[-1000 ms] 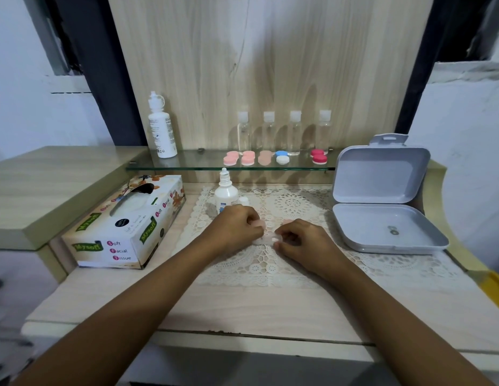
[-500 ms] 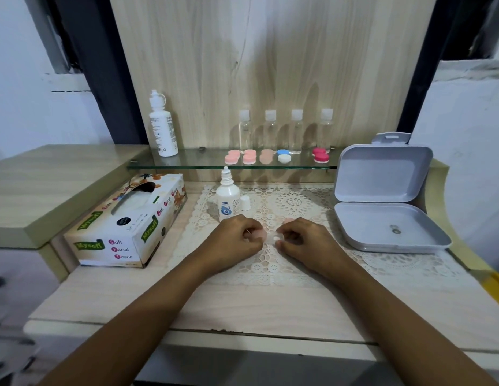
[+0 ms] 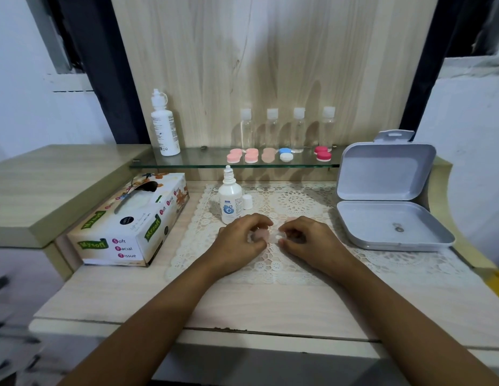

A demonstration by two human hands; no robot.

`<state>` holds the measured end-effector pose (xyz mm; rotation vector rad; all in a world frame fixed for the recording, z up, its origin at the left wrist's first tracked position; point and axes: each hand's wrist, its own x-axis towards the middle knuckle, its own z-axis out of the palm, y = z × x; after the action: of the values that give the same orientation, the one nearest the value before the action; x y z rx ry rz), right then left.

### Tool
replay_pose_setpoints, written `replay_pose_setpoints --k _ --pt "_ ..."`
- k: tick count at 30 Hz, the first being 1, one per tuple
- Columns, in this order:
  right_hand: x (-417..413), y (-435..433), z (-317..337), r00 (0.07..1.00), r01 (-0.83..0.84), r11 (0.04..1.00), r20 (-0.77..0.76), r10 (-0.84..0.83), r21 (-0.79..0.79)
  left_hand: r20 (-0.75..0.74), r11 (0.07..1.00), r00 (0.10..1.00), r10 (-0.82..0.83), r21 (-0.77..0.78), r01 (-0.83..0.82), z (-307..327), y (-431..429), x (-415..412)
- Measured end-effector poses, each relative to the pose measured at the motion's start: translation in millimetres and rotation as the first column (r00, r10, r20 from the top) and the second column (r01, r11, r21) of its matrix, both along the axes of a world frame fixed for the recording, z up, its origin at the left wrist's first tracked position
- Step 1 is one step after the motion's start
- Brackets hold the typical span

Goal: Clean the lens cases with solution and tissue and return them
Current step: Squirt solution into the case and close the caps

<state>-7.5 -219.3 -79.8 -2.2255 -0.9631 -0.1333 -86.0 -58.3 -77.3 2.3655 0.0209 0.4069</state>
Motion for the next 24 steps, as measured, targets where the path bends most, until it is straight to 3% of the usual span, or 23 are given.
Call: replay_pose_setpoints --k 11,19,24 --pt "-0.6 -2.0 0.0 1.0 -0.006 1.0 0.01 0.007 -0.015 0.041 0.999 0.999 0.016 -0.03 -0.015 -4.0 3.8 -0.7" --pt "0.8 -1.7 -1.5 1.0 -0.01 1.0 0.017 0.01 -0.022 0.017 0.991 0.993 0.118 0.059 -0.118 -5.9 3.2 4.2" --pt "2.0 -1.7 -2.3 0.999 -0.027 0.999 0.022 0.027 -0.017 0.004 0.997 0.998 0.062 0.052 -0.062 -8.2 5.7 4.6"
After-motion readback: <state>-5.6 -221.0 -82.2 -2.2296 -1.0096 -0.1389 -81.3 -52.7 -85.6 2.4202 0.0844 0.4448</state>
